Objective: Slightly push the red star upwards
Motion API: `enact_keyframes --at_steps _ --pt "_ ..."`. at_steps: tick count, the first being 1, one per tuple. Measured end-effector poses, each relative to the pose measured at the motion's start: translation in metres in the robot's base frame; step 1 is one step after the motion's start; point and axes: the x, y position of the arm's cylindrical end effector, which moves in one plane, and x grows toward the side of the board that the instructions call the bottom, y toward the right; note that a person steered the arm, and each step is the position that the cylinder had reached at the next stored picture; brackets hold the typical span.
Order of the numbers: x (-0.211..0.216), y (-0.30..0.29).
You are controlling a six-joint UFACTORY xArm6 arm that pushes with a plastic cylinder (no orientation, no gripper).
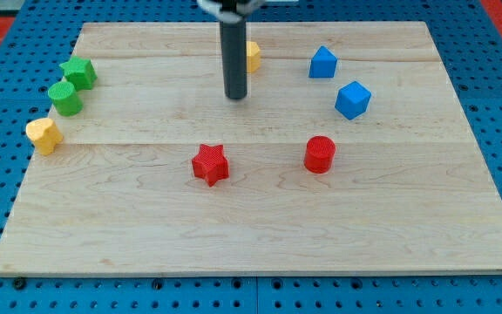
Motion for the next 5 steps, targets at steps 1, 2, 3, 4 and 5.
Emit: enact_keyframes --at_steps 1,2,3,4,5 --pt "0.078 -0.043" --pt "0.1 -0.146" --pt "0.113 -0.178" --pt "0.171 -0.141" --pt "0.176 -0.106"
